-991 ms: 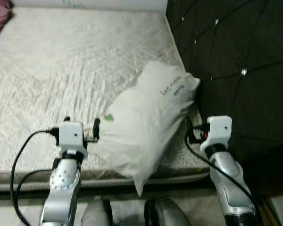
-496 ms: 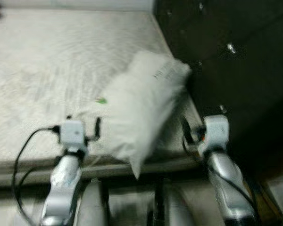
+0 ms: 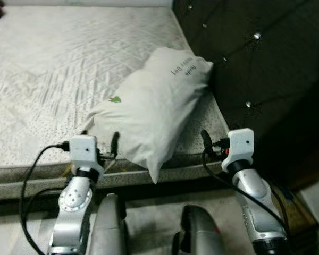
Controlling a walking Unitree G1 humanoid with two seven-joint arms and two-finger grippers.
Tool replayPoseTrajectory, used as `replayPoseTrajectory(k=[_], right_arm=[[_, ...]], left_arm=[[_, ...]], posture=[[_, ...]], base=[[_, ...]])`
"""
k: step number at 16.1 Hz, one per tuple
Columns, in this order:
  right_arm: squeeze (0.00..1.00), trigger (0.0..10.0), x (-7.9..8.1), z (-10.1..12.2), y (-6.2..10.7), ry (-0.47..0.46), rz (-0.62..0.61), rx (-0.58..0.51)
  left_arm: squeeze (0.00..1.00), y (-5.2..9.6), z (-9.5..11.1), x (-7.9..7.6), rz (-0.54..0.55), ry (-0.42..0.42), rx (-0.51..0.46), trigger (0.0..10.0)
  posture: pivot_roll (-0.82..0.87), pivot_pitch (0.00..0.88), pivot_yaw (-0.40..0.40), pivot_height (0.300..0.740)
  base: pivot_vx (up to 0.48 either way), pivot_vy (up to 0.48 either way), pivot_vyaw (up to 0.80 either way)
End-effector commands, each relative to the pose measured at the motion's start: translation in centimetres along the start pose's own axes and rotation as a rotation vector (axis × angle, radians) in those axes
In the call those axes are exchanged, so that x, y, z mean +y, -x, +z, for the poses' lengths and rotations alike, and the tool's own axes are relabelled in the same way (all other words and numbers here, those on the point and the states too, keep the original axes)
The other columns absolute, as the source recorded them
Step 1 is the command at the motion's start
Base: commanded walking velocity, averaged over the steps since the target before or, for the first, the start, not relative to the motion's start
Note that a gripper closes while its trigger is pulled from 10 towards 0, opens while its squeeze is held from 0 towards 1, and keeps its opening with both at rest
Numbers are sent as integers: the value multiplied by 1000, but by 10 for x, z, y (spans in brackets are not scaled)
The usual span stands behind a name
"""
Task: Clean up the room
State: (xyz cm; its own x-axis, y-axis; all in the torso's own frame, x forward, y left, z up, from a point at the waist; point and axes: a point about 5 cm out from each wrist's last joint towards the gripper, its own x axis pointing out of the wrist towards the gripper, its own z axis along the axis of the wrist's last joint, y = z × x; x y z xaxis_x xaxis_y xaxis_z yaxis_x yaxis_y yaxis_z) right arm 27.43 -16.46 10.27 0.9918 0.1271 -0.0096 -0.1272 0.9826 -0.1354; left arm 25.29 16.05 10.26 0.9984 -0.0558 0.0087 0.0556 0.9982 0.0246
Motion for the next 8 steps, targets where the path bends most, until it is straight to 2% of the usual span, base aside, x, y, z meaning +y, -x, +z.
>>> replayPoseTrajectory(k=[1, 4, 6, 8], right_arm=[[0, 10000, 2, 6, -2, 2, 9, -22], [0, 10000, 3, 6, -3, 1, 12, -28], [0, 10000, -2, 10, -10, -1, -1, -43], [0, 10000, -5, 9, -10, -8, -25, -38]], left_arm=[[0, -1, 7, 0, -16, 3, -16, 10000], [0, -2, 10, 4, -4, -5, -30, 10000], [0, -8, 20, 6, 1, 11, -60, 10000], [0, -12, 24, 10, 20, 1, -72, 10000]], posture=[[-5, 146, -64, 640], [2, 130, -62, 640], [12, 122, -57, 640], [19, 99, -69, 640]], base=[[270, 0, 0], [303, 0, 0], [292, 0, 0], [122, 0, 0]])
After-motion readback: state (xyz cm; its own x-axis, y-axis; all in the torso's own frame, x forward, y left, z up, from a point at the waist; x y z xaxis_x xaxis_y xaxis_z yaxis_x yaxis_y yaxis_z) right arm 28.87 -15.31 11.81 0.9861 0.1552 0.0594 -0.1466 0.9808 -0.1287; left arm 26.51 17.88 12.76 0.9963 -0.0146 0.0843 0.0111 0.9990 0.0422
